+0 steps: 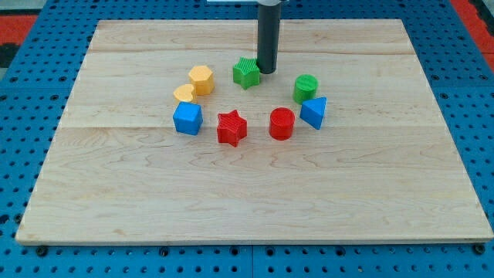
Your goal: Move the green star to the left of the hexagon
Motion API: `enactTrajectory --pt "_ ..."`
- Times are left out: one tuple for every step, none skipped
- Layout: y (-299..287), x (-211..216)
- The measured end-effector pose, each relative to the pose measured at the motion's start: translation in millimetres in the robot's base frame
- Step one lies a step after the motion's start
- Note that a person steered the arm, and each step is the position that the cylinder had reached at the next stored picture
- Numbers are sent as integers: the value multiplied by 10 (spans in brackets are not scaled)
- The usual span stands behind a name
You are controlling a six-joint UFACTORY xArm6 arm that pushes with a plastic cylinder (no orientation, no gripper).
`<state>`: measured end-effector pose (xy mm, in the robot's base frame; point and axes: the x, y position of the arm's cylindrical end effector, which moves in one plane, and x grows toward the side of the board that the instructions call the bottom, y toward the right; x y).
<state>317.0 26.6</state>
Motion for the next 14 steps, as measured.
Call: enactTrajectory --pt "123 182" --pt "58 642" --pt "-411 334" --pt "-454 62" --pt "-244 162" --pt "139 -64" --pt "-56 -306" --pt "-652 -317" --pt "-1118 -333" --pt "-1290 -496" --pt "-1465 -673" --pt "-1510 -560" --pt "-1510 -380" --pt "-1604 -287"
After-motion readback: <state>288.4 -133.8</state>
